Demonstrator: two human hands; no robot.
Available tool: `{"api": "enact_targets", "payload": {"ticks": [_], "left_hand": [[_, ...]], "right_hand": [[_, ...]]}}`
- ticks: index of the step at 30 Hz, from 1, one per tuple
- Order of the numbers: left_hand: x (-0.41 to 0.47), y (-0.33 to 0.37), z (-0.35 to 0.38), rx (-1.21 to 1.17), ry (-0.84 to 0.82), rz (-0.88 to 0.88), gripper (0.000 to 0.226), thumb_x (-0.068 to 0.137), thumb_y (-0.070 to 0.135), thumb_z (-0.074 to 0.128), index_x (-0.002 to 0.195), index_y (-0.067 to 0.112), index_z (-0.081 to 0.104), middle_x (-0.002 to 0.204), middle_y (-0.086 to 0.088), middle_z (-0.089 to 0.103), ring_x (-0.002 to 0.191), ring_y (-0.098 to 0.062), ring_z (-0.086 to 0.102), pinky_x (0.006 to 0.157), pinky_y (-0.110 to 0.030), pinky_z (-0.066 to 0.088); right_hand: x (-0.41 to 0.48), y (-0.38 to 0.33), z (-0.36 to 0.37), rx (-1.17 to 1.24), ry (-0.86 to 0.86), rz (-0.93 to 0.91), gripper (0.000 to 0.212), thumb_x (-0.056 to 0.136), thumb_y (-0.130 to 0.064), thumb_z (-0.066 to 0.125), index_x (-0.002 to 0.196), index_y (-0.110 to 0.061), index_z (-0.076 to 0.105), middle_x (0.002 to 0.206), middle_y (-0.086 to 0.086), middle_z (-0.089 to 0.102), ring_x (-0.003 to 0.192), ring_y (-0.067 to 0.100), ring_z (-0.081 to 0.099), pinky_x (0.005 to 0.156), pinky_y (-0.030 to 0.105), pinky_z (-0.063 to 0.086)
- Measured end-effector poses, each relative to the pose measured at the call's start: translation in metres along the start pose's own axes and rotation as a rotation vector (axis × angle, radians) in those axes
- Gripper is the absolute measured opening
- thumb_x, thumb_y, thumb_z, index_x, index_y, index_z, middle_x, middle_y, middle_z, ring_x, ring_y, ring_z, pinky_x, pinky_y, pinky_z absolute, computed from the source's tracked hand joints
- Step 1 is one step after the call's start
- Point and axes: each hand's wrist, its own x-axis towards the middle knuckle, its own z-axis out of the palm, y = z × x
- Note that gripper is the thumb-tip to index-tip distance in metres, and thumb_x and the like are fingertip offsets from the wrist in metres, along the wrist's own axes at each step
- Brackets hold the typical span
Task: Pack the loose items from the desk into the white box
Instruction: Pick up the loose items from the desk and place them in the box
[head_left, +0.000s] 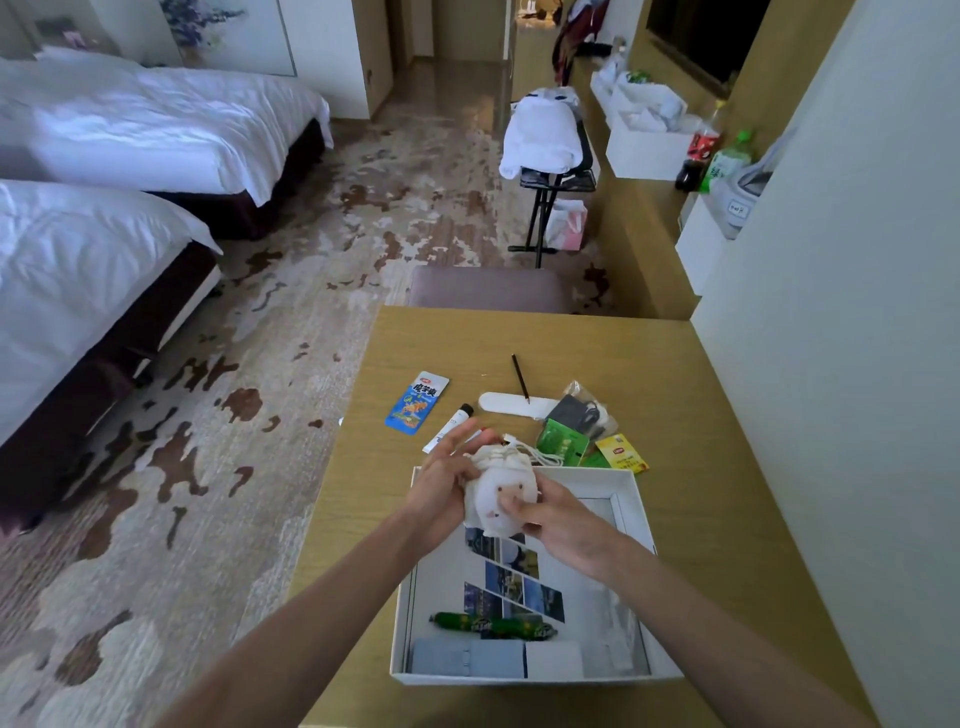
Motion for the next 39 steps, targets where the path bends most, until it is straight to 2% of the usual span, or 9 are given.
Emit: {"api": "enact_targets", "payload": {"ticks": [5, 9, 15, 18, 21, 25, 31, 35, 39], "left_hand": [[0.001, 0.001, -0.008, 0.143, 0.007, 0.002, 0.054, 0.080, -0.014, 0.032, 0.122, 0.011, 0.055, 0.127, -0.011, 0.062, 0.115, -0.028, 0.059, 0.092, -0.042, 0.051], [-0.007, 0.002, -0.024, 0.940, -0.049, 0.073, 0.032, 0.092, 0.010, 0.043, 0.120, 0.020, 0.056, 0.121, -0.002, 0.061, 0.110, -0.020, 0.057, 0.092, -0.034, 0.048], [-0.034, 0.002, -0.048, 1.465, 0.255, 0.544, 0.029, 0.086, 0.002, 0.048, 0.106, 0.015, 0.063, 0.113, -0.001, 0.065, 0.102, -0.016, 0.060, 0.081, -0.024, 0.049], [-0.052, 0.004, -0.063, 1.532, 0.425, 0.492, 0.027, 0.088, 0.014, 0.047, 0.113, 0.021, 0.057, 0.119, 0.002, 0.058, 0.100, -0.016, 0.057, 0.073, -0.033, 0.051], [-0.063, -0.004, -0.073, 1.596, 0.435, 0.235, 0.038, 0.092, 0.030, 0.050, 0.128, 0.020, 0.044, 0.127, -0.001, 0.051, 0.100, -0.020, 0.058, 0.076, -0.037, 0.051], [-0.068, -0.014, -0.075, 1.640, 0.376, 0.102, 0.044, 0.093, 0.035, 0.048, 0.131, 0.017, 0.038, 0.122, -0.007, 0.061, 0.107, -0.027, 0.058, 0.086, -0.043, 0.051], [-0.070, -0.018, -0.069, 1.664, 0.378, 0.097, 0.040, 0.094, 0.029, 0.047, 0.132, 0.016, 0.041, 0.121, -0.010, 0.063, 0.104, -0.029, 0.060, 0.078, -0.036, 0.049], [-0.075, -0.014, -0.068, 1.646, 0.355, 0.086, 0.041, 0.092, 0.028, 0.050, 0.131, 0.016, 0.044, 0.119, -0.009, 0.065, 0.102, -0.028, 0.061, 0.084, -0.037, 0.051], [-0.075, -0.011, -0.072, 1.597, 0.386, 0.119, 0.033, 0.092, 0.031, 0.047, 0.125, 0.022, 0.049, 0.113, -0.004, 0.067, 0.094, -0.023, 0.064, 0.078, -0.034, 0.052]], "right_hand": [[-0.003, -0.004, 0.001, -0.173, -0.004, 0.103, 0.052, 0.077, -0.039, 0.074, 0.120, -0.014, 0.062, 0.117, 0.006, 0.069, 0.109, 0.022, 0.062, 0.090, 0.034, 0.052], [-0.003, -0.002, -0.005, -0.188, -0.030, 0.121, 0.045, 0.082, -0.027, 0.073, 0.123, -0.015, 0.058, 0.121, 0.012, 0.067, 0.113, 0.031, 0.062, 0.093, 0.052, 0.052], [0.018, 0.020, 0.000, -0.447, -0.113, 0.192, 0.029, 0.087, -0.027, 0.070, 0.115, -0.021, 0.062, 0.113, 0.004, 0.070, 0.100, 0.017, 0.066, 0.079, 0.033, 0.058], [0.039, 0.028, 0.014, -0.794, -0.005, 0.151, 0.035, 0.085, -0.048, 0.066, 0.104, -0.019, 0.066, 0.098, 0.002, 0.071, 0.079, 0.016, 0.069, 0.060, 0.030, 0.057], [0.052, 0.034, 0.022, -1.367, 0.025, -0.043, 0.053, 0.087, -0.066, 0.046, 0.096, -0.019, 0.067, 0.086, 0.003, 0.071, 0.073, 0.020, 0.068, 0.065, 0.040, 0.059], [0.067, 0.023, 0.028, -1.911, -0.046, -0.201, 0.044, 0.095, -0.051, 0.046, 0.117, -0.015, 0.055, 0.104, 0.010, 0.067, 0.094, 0.026, 0.065, 0.076, 0.038, 0.054], [0.060, 0.016, 0.046, -2.187, -0.065, -0.351, 0.040, 0.092, -0.017, 0.058, 0.127, -0.005, 0.045, 0.121, 0.016, 0.060, 0.100, 0.029, 0.065, 0.073, 0.034, 0.050], [0.042, 0.009, 0.037, -2.235, -0.104, -0.660, 0.037, 0.074, -0.008, 0.073, 0.106, -0.012, 0.055, 0.109, 0.010, 0.055, 0.058, 0.021, 0.058, 0.047, 0.029, 0.032], [0.050, 0.012, 0.019, -2.143, -0.362, -0.636, 0.037, 0.082, -0.007, 0.066, 0.116, -0.013, 0.054, 0.122, 0.011, 0.047, 0.090, 0.031, 0.059, 0.067, 0.041, 0.048]]}}
